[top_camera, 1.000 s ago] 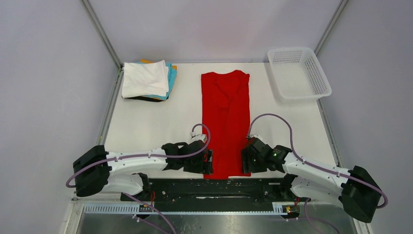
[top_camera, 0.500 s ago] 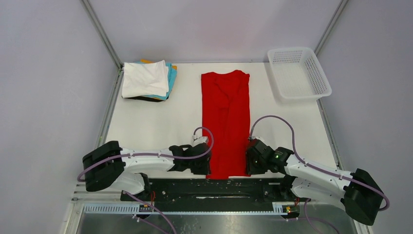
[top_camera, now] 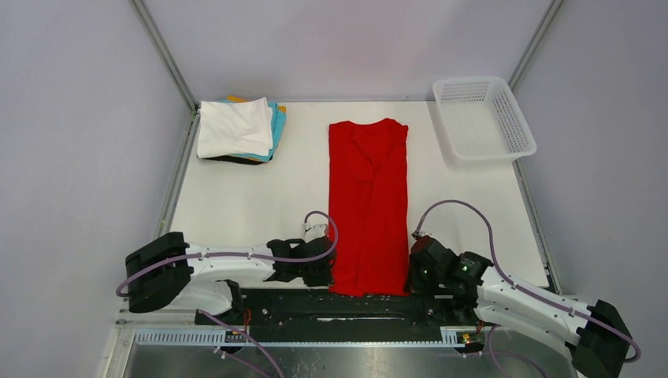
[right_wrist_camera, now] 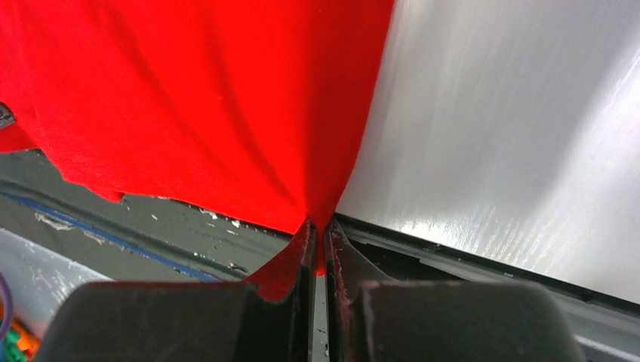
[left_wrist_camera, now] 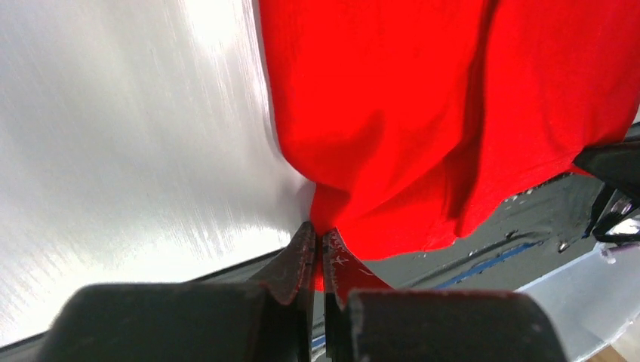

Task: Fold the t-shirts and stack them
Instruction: Fold the folded rectangular tshirt in 1/3 of the way

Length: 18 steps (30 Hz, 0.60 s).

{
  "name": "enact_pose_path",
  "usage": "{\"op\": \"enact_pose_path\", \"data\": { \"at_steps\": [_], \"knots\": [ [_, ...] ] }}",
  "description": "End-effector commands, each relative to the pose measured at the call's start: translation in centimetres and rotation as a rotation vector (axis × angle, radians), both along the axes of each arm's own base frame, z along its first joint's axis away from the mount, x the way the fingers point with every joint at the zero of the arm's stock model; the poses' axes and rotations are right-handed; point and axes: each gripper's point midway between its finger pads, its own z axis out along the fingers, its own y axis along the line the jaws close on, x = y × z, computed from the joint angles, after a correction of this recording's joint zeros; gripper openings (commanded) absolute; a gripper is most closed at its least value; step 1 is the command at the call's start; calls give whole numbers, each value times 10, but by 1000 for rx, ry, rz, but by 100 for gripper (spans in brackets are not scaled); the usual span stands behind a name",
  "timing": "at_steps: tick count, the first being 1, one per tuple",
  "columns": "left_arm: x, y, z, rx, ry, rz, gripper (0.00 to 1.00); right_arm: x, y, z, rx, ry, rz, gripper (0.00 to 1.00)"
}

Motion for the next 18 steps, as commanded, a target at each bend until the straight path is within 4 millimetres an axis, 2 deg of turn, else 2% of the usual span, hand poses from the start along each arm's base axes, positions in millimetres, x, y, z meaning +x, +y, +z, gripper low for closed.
{"op": "enact_pose_path", "data": {
  "at_steps": [1,6,9,14,18],
  "knots": [
    [-16,27,-12,89,25,4,0,-26,-8,-10,27,87,8,8],
    [-22,-7,22,-90,-25,-101,0,-21,19,11,182,40,72,6],
    [-17,-16,40,-158,-68,-111,0,-9,23,28,194,-26,65,3],
    [7,-18,64,-173,-156,-88,0,16,25,57,181,-152,46,0],
    [49,-16,80,-161,-214,-25,0,41,24,78,136,-270,48,0]
  ]
}}
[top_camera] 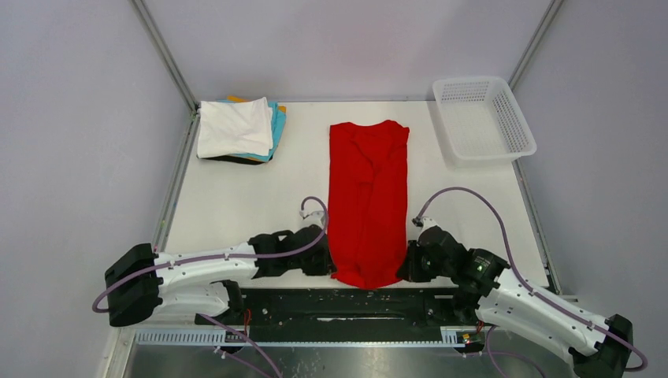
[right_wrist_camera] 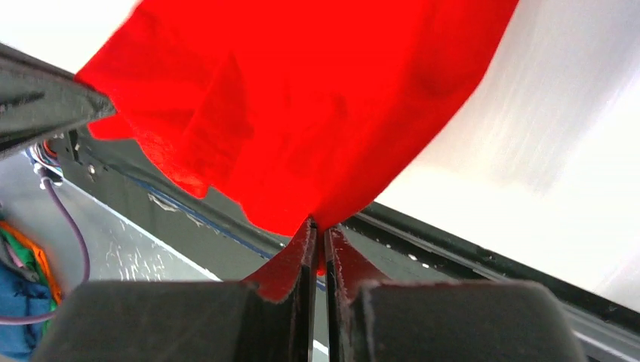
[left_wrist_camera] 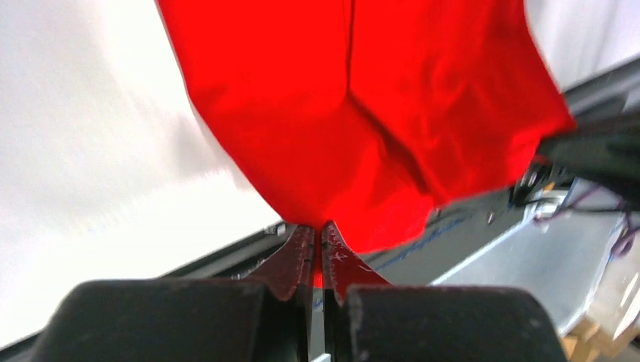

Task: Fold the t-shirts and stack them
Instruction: Fold the folded rectangular tshirt in 1/3 of the way

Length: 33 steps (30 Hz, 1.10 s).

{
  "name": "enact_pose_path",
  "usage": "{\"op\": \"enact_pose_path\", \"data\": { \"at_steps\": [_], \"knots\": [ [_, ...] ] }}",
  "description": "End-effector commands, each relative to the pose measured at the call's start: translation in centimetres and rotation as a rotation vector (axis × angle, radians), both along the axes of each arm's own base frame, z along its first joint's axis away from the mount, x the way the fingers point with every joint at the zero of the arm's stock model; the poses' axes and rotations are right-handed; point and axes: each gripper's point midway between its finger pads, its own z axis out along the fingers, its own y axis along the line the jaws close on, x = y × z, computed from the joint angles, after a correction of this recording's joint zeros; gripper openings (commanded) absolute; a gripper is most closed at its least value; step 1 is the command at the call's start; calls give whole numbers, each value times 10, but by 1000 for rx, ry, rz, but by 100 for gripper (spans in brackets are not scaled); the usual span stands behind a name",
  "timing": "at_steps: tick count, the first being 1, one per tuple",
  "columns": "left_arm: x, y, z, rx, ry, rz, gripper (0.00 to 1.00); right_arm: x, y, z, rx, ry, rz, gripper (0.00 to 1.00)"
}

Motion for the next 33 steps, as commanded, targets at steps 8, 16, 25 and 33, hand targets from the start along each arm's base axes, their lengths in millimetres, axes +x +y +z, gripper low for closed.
{"op": "enact_pose_path", "data": {
  "at_steps": [8,16,25,33],
  "knots": [
    [127,-12,69,-74,-174,155,0,94,8,62,-88,-276,-47,0],
    [197,-18,66,2,-174,150,2,169,10,74,-113,-316,-123,0],
    [255,-17,48,11,-125,194,2,225,5,61,-103,-248,-176,0],
    [289,-8,33,20,-105,241,5,257,-4,44,-107,-201,-219,3]
  ]
}}
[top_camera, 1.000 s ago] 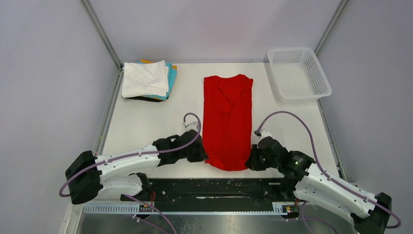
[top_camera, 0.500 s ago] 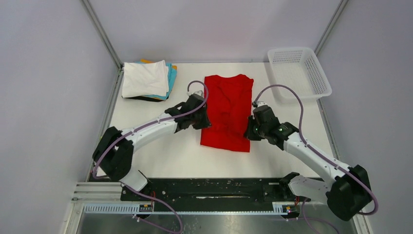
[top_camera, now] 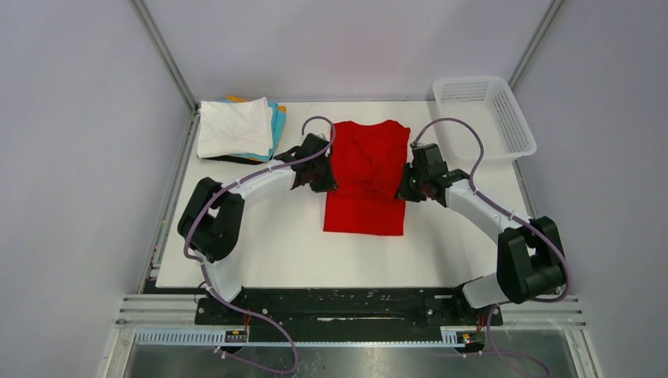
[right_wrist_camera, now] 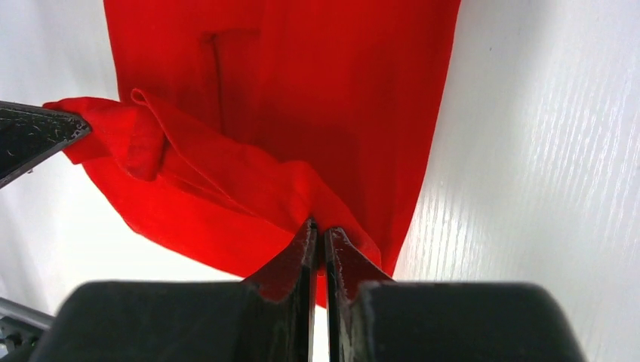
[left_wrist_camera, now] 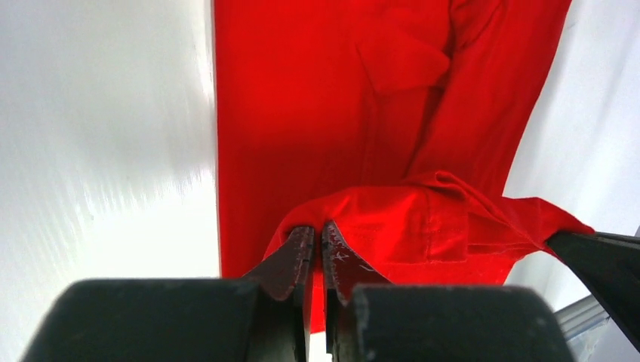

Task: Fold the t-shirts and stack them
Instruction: Fold the folded rectangular tshirt in 1/3 of the way

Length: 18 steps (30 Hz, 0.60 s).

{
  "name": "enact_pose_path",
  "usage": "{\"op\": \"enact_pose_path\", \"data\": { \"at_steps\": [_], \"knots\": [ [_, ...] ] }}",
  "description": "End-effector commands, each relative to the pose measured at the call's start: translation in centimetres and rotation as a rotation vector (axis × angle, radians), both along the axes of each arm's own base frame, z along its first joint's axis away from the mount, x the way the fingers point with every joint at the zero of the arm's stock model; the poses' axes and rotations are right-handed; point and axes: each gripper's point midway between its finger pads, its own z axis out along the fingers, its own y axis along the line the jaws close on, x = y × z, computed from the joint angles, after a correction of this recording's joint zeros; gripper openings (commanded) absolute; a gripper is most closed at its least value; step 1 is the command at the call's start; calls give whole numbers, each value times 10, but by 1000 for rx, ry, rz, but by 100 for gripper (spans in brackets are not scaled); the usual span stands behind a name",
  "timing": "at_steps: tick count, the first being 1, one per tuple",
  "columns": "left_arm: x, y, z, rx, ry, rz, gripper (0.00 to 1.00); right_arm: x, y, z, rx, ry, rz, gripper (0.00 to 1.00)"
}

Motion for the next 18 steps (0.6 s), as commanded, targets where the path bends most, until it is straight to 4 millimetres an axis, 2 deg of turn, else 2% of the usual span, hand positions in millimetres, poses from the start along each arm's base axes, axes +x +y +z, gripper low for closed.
{"op": "enact_pose_path", "data": {
  "at_steps": [1,3,5,7,8,10,11,12,13,14,15,16,17,18],
  "knots": [
    [31,-9,15,-46,-49,-12,5,28,6,11,35,-48,12,4],
    [38,-10,11,-48,-43,-10,6,34,5,8,38,-42,5,4],
    [44,-12,7,-53,-36,-14,12,41,3,1,34,-34,-5,6],
    [51,-10,2,-48,-24,-1,17,49,3,-4,34,-31,-12,13],
    [55,-9,0,-56,-22,9,22,54,2,-7,32,-25,-19,19],
    [69,-6,9,-99,-46,30,35,68,-1,-6,33,-28,-36,23],
    [78,-4,20,-123,-72,41,38,76,-3,-2,36,-35,-42,30],
    [86,-1,31,-138,-100,51,44,82,-5,3,37,-46,-49,47],
    [94,4,42,-144,-126,63,53,87,-7,11,41,-59,-60,58],
    [96,7,55,-147,-140,64,67,90,-9,19,48,-77,-68,68],
    [95,8,65,-145,-160,53,89,90,-10,26,54,-94,-72,77],
    [91,10,75,-146,-178,46,98,87,-11,31,60,-112,-70,87],
    [84,11,83,-157,-193,38,99,82,-11,35,74,-127,-69,97],
    [74,12,83,-174,-195,23,99,76,-11,36,87,-142,-70,99]
  ]
}}
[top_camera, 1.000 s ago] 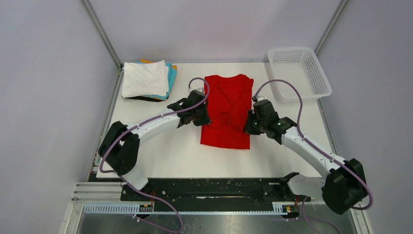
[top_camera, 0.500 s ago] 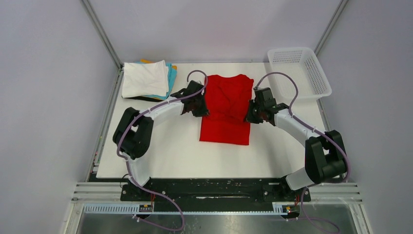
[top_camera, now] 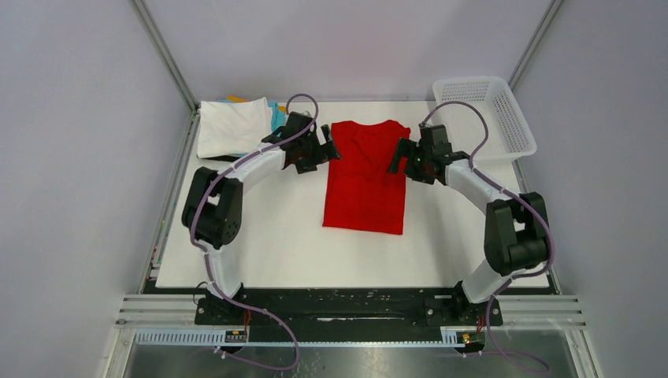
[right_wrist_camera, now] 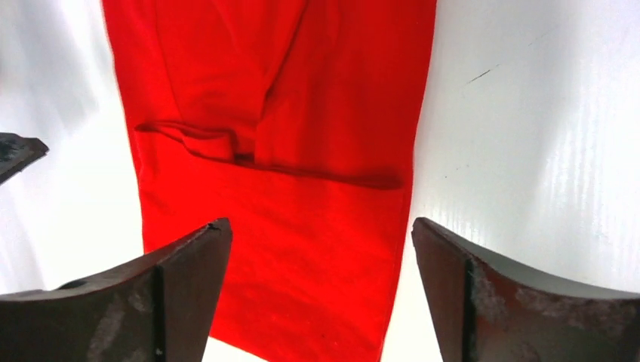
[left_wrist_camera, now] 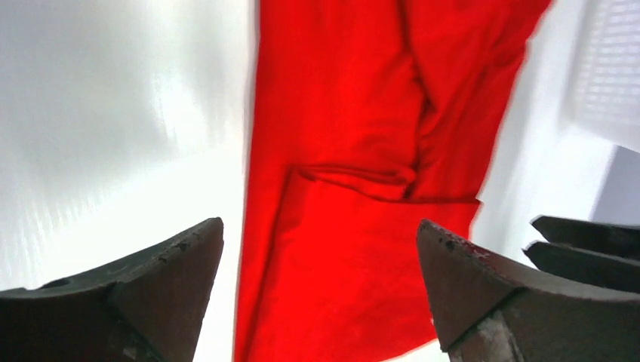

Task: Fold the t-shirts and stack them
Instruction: Fold the folded rectangular tshirt in 1/3 of the way, then grab one side of the 2/3 rectangular tshirt with both arms

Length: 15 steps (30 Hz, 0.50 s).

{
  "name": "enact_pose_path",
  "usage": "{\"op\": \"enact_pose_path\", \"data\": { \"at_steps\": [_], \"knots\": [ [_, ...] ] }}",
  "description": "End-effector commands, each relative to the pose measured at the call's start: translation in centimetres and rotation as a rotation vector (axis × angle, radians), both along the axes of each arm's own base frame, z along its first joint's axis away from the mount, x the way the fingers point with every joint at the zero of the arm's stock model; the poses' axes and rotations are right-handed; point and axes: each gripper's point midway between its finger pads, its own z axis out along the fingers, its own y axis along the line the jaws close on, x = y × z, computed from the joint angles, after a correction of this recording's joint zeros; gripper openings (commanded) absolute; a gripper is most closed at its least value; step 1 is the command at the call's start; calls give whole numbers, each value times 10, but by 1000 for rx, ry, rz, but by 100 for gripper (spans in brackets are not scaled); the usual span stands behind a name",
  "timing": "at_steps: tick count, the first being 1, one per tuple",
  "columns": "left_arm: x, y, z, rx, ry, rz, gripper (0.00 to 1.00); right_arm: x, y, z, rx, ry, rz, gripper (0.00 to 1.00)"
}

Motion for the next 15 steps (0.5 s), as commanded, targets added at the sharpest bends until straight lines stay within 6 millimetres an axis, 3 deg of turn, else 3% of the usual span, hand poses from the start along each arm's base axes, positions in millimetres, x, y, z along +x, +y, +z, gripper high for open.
{"op": "enact_pose_path", "data": {
  "at_steps": [1,4,6,9,12,15],
  "knots": [
    [-15,-5,76,-120,-175,-62,99,-9,3,39,73,-131,15,99],
    [-54,8,61,-116,-136,-69,99,-44,2,20,111,-86,21,99],
    [-82,17,40,-93,-81,-77,99,-71,1,6,128,-22,34,99],
    [-118,18,21,-80,-22,-109,99,-104,1,-10,158,65,34,99],
    [-141,13,3,-62,16,-132,97,-131,3,-21,191,114,48,97],
    [-150,9,-19,-39,66,-138,88,-146,1,-35,194,152,33,94]
  ]
}}
